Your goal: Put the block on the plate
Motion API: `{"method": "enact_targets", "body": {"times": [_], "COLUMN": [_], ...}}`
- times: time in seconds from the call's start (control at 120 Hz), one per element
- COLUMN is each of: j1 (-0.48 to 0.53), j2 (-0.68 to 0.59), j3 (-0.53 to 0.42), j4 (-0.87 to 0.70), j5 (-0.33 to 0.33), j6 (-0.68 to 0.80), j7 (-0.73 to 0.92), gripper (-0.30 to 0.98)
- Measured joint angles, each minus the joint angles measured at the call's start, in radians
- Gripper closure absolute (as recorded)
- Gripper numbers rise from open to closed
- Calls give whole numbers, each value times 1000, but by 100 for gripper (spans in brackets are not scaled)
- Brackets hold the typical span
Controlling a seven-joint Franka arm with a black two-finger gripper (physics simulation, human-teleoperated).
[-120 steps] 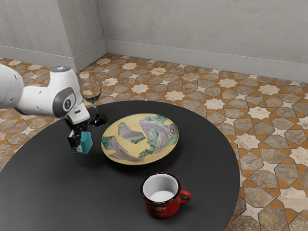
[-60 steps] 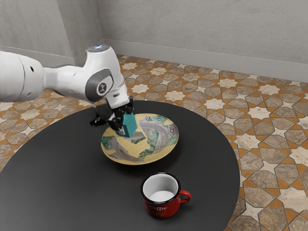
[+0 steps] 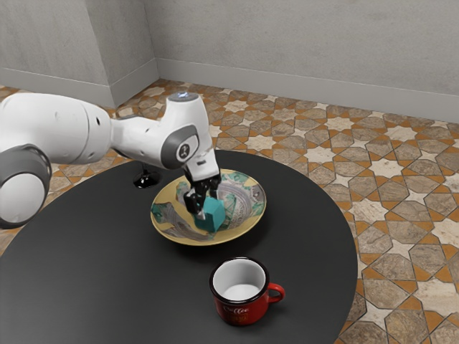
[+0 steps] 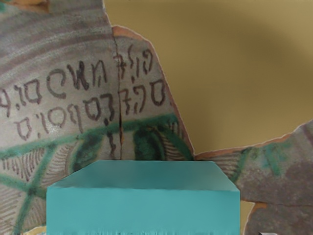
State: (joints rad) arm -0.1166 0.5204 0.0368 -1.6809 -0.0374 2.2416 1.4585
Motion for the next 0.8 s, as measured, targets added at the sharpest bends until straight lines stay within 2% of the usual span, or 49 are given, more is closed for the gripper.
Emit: {"method": "enact_targets", "body": {"times": [0.075,0.242,0.4,0.567,0.8], "j1": [0,3,11,11,10], "j2": [-14,-128,-264,-350,-424], "j3": [1,10,52,58,60], "j4": [7,3,11,84,88], "j5": [2,0,-2,4,15], "j6": [-2,-66,-208,-372,-478], "j7": [-2,-46,-247,-466,-689], "gripper": [10,5,2,1,0]}}
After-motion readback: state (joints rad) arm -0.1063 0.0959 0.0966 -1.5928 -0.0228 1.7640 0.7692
